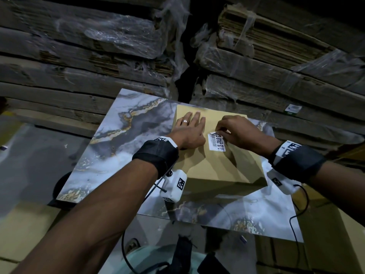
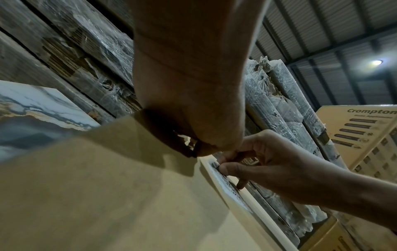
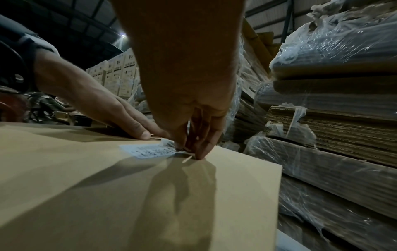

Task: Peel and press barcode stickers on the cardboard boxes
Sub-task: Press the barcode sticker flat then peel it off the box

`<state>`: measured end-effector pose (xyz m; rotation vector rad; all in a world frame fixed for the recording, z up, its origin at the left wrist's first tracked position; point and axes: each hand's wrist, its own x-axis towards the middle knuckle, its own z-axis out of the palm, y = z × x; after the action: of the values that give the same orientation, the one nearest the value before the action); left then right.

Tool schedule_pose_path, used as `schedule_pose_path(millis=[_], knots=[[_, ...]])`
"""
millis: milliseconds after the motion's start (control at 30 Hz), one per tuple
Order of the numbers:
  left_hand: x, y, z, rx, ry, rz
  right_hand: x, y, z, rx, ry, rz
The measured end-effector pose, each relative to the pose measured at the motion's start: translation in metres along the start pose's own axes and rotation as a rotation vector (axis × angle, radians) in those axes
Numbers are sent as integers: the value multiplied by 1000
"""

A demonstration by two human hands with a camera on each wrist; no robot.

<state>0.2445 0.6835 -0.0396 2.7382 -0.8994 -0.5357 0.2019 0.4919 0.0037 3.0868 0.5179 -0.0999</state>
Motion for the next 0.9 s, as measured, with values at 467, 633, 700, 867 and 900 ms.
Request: schedule_pose_path(millis=[467, 633, 700, 867, 900], knots=[[-1, 0, 0, -6, 1, 2, 4, -13, 0, -169, -119, 30], [-1, 0, 0, -8, -4, -6, 8, -10, 0, -100, -118, 116], [-1, 0, 0, -4, -1, -5, 8, -7, -3, -52, -111, 99], [0, -1, 1, 5, 3, 4, -3, -3, 0, 82, -1, 72], [0, 0, 1, 5, 4, 0, -6, -3, 3, 113, 15, 86]])
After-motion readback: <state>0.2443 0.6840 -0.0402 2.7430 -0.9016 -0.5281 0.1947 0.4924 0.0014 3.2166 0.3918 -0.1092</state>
